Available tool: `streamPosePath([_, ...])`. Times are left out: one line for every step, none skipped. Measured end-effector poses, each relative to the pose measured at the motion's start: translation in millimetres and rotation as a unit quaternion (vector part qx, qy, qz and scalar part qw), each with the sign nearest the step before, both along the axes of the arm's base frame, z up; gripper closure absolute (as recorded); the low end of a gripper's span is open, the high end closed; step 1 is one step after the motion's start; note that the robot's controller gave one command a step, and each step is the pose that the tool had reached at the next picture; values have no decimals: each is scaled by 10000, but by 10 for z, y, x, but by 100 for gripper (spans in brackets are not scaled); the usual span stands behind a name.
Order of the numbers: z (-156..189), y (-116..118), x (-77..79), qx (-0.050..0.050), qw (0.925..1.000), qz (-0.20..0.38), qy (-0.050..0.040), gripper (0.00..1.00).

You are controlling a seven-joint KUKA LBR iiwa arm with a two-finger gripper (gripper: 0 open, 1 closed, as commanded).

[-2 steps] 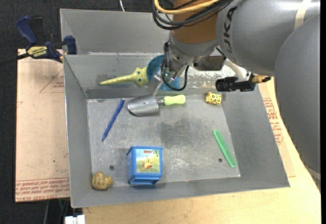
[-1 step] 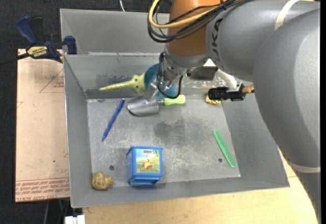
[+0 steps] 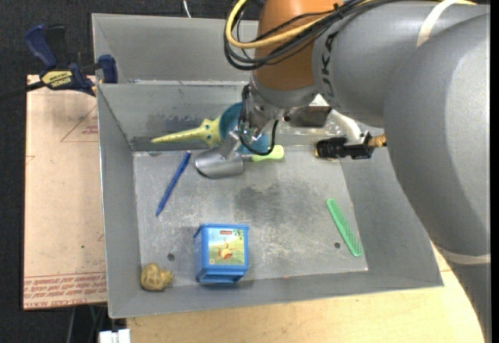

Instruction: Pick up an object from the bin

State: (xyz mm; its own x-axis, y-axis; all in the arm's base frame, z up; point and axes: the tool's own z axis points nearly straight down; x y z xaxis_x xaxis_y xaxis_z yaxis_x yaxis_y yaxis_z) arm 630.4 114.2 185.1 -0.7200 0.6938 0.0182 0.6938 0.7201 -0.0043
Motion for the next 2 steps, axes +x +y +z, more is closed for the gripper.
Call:
streamPosePath([-318, 24, 43, 5, 10000, 58, -81, 100])
streamPosePath([-815, 21, 9, -4, 10000, 0, -28, 100])
